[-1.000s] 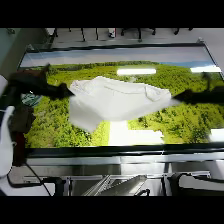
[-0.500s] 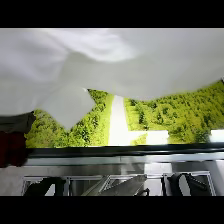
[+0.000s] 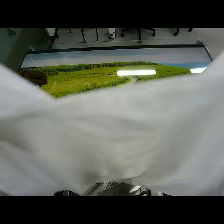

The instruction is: Fold the shirts.

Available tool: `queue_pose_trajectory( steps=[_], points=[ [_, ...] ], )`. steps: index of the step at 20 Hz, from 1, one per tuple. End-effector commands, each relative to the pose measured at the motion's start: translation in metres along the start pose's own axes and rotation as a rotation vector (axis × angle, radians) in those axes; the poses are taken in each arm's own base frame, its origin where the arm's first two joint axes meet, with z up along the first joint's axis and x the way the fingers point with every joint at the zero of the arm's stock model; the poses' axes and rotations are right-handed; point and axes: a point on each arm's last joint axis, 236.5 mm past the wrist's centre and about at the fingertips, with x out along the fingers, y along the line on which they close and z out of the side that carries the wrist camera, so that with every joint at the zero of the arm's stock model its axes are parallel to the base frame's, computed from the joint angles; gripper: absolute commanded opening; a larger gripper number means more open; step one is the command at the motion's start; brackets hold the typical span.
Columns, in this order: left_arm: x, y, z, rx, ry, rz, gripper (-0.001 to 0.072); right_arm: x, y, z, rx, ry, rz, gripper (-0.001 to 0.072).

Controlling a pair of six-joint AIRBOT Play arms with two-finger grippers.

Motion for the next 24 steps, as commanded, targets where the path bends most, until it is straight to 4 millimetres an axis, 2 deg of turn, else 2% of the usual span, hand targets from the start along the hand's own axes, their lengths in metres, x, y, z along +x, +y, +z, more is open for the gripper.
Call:
queue_pose_trajectory(
  steps=[1, 2, 4, 7, 8, 10, 12, 13, 14, 16, 18, 20, 21, 24],
  points=[
    [0.095, 0.035, -0.125, -0.165, 0.326, -0.019, 0.0014, 0.044, -0.042, -0.114, 0.262, 0.235, 0.064, 0.0019],
    [0.119, 0.046, -0.166, -0.193, 0.419, -0.015, 0.0014, 0.057, -0.057, -0.156, 0.332, 0.299, 0.058, 0.0019],
    [0.159, 0.072, -0.261, -0.246, 0.609, 0.009, 0.0014, 0.081, -0.092, -0.257, 0.469, 0.413, -0.005, 0.0019],
    [0.196, 0.111, -0.393, -0.351, 0.814, 0.081, 0.0014, 0.097, -0.141, -0.403, 0.63, 0.579, -0.16, 0.0018],
    [0.205, 0.125, -0.431, -0.381, 0.861, 0.111, 0.0014, 0.101, -0.154, -0.442, 0.676, 0.626, -0.194, 0.0018],
    [0.218, 0.149, -0.478, -0.422, 0.918, 0.15, 0.0014, 0.111, -0.179, -0.5, 0.754, 0.689, -0.241, 0.0018],
    [0.235, 0.168, -0.496, -0.446, 0.929, 0.171, 0.0014, 0.131, -0.2, -0.529, 0.796, 0.714, -0.247, 0.0018],
    [0.245, 0.177, -0.499, -0.456, 0.923, 0.181, 0.0014, 0.143, -0.21, -0.534, 0.817, 0.709, -0.244, 0.0018],
    [0.255, 0.181, -0.498, -0.468, 0.914, 0.182, 0.0014, 0.157, -0.218, -0.535, 0.838, 0.699, -0.233, 0.0018],
    [0.274, 0.187, -0.492, -0.468, 0.894, 0.174, 0.0014, 0.183, -0.229, -0.523, 0.856, 0.672, -0.196, 0.0019],
    [0.287, 0.189, -0.483, -0.487, 0.877, 0.173, 0.0014, 0.197, -0.234, -0.505, 0.839, 0.664, -0.162, 0.0019],
    [0.289, 0.188, -0.477, -0.487, 0.895, 0.169, 0.0014, 0.193, -0.231, -0.501, 0.821, 0.712, -0.152, 0.0019],
    [0.285, 0.188, -0.476, -0.481, 0.927, 0.173, 0.0014, 0.185, -0.227, -0.506, 0.81, 0.763, -0.148, 0.0019],
    [0.257, 0.185, -0.477, -0.422, 1.074, 0.205, 0.0014, 0.143, -0.22, -0.53, 0.729, 0.993, -0.194, 0.0019]
  ],
)
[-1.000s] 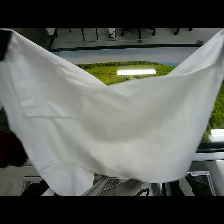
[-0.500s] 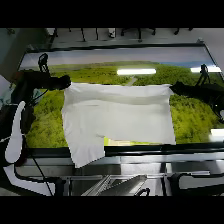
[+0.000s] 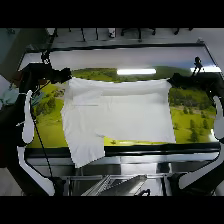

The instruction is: Fold the shirts.

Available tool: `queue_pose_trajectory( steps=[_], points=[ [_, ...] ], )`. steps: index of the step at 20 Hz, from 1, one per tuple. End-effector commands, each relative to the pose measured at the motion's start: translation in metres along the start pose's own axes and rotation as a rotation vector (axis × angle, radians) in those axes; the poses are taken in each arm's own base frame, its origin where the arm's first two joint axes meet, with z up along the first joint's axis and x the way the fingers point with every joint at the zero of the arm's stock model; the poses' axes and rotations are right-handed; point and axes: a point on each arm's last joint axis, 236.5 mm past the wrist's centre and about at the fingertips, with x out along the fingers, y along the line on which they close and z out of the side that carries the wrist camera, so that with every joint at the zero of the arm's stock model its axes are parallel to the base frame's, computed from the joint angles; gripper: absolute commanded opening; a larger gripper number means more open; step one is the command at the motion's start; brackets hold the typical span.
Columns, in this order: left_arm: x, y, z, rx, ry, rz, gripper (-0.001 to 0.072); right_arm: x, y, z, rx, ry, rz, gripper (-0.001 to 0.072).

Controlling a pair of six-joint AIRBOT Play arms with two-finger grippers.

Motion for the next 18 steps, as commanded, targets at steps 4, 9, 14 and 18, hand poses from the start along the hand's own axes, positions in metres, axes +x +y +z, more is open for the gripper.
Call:
queue_pose_trajectory(
  steps=[4, 9, 14, 18],
  points=[
    [-0.02, 0.045, -0.074, -0.038, 0.336, 0.228, 0.0014, -0.017, -0.029, -0.058, -0.093, 0.284, -0.23, 0.0018],
    [-0.021, 0.091, -0.126, -0.061, 0.503, 0.393, 0.0014, -0.017, -0.053, -0.08, -0.174, 0.388, -0.466, 0.0019],
    [-0.005, 0.097, -0.137, -0.042, 0.504, 0.408, 0.0014, -0.013, -0.054, -0.078, -0.169, 0.373, -0.488, 0.0019],
    [0.001, 0.099, -0.141, -0.043, 0.501, 0.405, 0.0014, -0.007, -0.053, -0.082, -0.168, 0.382, -0.486, 0.0019]
  ],
)
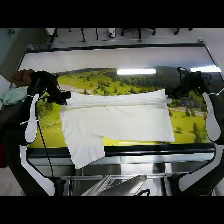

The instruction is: Fold the shirts.

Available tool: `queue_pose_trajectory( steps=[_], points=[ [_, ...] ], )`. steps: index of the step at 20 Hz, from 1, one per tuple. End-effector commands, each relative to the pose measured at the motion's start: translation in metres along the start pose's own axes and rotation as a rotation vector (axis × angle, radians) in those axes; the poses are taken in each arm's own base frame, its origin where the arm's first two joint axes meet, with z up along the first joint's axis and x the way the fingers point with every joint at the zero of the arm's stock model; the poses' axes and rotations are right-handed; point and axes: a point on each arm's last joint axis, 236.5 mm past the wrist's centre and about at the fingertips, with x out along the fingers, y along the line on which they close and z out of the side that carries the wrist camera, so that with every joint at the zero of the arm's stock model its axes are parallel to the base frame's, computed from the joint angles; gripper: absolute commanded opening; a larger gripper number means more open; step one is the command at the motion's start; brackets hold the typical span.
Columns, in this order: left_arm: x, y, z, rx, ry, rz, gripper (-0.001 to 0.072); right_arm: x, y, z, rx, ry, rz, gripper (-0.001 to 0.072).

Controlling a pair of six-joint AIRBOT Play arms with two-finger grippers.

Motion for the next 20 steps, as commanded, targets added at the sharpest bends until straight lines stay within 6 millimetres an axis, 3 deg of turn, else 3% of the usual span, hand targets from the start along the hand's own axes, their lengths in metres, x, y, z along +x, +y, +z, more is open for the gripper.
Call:
queue_pose_trajectory(
  steps=[1, 9, 10, 11, 12, 13, 14, 18, 20],
  points=[
    [0.006, 0.002, 0.001, 0.003, -0.008, 0.013, 0.0014, 0.004, 0.001, -0.001, -0.002, 0.006, -0.017, 0.0019],
    [0.007, -0.017, 0.01, 0.035, -0.057, -0.001, 0.0014, 0.017, 0.018, -0.005, -0.013, 0.03, 0.013, 0.002],
    [0.006, -0.017, 0.008, 0.036, -0.047, 0.001, 0.0014, 0.017, 0.018, -0.005, -0.013, 0.03, 0.013, 0.0043],
    [0.006, -0.017, 0.005, 0.035, -0.034, 0.002, 0.0015, 0.016, 0.018, -0.005, -0.012, 0.031, 0.014, 0.0191],
    [0.003, -0.016, 0.002, 0.036, -0.021, 0.004, 0.0138, 0.013, 0.019, -0.006, -0.011, 0.034, 0.014, 0.0363],
    [-0.004, -0.017, 0.001, 0.038, -0.012, 0.005, 0.0475, 0.006, 0.02, -0.008, -0.014, 0.04, 0.016, 0.0443],
    [-0.016, -0.017, 0.0, 0.037, -0.003, 0.006, 0.0704, -0.005, 0.022, -0.008, -0.017, 0.043, 0.019, 0.0449],
    [-0.082, -0.003, -0.019, 0.022, 0.066, 0.016, 0.0705, -0.077, 0.015, -0.015, -0.035, 0.024, 0.019, 0.0447],
    [-0.105, 0.007, -0.039, 0.004, 0.072, 0.017, 0.0705, -0.102, -0.008, -0.028, 0.007, 0.033, 0.012, 0.0446]
  ],
)
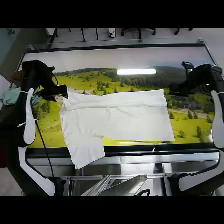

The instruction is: Fold the shirts.

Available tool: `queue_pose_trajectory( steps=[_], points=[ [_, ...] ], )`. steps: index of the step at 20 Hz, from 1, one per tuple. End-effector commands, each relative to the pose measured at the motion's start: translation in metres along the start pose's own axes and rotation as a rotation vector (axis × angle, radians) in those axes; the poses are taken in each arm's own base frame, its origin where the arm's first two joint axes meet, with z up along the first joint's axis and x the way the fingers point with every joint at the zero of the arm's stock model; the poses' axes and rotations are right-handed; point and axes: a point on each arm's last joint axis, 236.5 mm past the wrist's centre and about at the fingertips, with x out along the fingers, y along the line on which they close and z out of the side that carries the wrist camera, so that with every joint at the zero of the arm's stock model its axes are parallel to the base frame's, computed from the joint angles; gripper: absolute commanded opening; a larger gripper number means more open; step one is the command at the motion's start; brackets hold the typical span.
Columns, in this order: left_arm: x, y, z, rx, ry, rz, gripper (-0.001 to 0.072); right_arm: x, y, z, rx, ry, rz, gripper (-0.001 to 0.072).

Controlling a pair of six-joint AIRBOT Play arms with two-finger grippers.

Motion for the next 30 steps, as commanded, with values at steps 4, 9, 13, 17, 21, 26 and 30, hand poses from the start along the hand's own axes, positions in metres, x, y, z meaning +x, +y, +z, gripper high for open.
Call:
queue_pose_trajectory(
  steps=[4, 9, 13, 17, 21, 26, 30],
  points=[
    [-0.022, 0.036, -0.118, -0.059, 0.157, -0.006, 0.0704, -0.043, -0.054, -0.064, 0.228, 0.036, 0.193, 0.0446],
    [0.037, -0.012, -0.24, -0.159, 0.296, -0.412, 0.0704, -0.019, -0.079, -0.125, 0.431, 0.077, 0.403, 0.0445],
    [0.075, -0.008, -0.288, -0.246, 0.319, -0.439, 0.0704, -0.006, -0.07, -0.143, 0.418, 0.122, 0.429, 0.0445],
    [0.095, -0.013, -0.304, -0.281, 0.298, -0.45, 0.0704, -0.004, -0.062, -0.142, 0.387, 0.13, 0.432, 0.0445],
    [0.108, -0.031, -0.295, -0.312, 0.294, -0.538, 0.0704, -0.001, -0.052, -0.14, 0.356, 0.139, 0.432, 0.0445],
    [0.116, -0.035, -0.293, -0.294, 0.325, -0.572, 0.0281, 0.005, -0.04, -0.152, 0.349, 0.186, 0.453, 0.0446],
    [0.089, -0.032, -0.26, -0.24, 0.183, -0.571, 0.0014, 0.018, -0.034, -0.179, 0.37, 0.26, 0.458, 0.0446]
  ],
)
